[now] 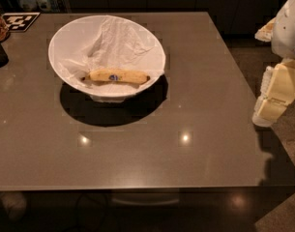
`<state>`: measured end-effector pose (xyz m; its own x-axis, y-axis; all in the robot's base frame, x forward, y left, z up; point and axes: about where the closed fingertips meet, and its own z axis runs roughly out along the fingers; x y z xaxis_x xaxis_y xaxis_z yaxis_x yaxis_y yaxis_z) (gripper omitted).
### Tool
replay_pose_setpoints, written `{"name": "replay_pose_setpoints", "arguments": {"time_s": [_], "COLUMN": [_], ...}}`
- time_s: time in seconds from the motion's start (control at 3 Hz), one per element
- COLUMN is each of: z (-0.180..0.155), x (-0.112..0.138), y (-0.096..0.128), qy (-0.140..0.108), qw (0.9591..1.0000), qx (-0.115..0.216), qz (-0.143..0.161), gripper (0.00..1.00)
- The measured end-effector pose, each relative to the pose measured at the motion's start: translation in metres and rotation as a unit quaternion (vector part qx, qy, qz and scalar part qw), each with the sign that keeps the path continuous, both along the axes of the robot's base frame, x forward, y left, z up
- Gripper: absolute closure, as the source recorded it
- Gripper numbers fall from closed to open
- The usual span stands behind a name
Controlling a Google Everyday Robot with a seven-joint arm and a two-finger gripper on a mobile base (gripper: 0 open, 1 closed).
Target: Pick banana from white bowl
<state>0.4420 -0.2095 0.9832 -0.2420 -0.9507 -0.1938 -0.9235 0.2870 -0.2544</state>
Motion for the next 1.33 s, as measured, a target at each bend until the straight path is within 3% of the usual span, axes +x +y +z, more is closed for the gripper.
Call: {"name": "replay_pose_setpoints", "arguments": {"time_s": [0.33, 0.67, 1.0, 1.33], "z": [0.019, 0.029, 0.038, 0.045], "x": [0.01, 0.027, 0.057, 0.065], "y": [0.03, 0.065, 0.108, 0.121], "qy": [0.001, 0.006, -0.005, -0.025], "qw": [0.9999, 0.9992, 0.9974, 0.9969], "qx": [-0.014, -0.037, -0.041, -0.031], "qz": [-0.003, 0.016, 0.06, 0.068], "gripper": [0.0, 0.0, 0.0, 0.0]}}
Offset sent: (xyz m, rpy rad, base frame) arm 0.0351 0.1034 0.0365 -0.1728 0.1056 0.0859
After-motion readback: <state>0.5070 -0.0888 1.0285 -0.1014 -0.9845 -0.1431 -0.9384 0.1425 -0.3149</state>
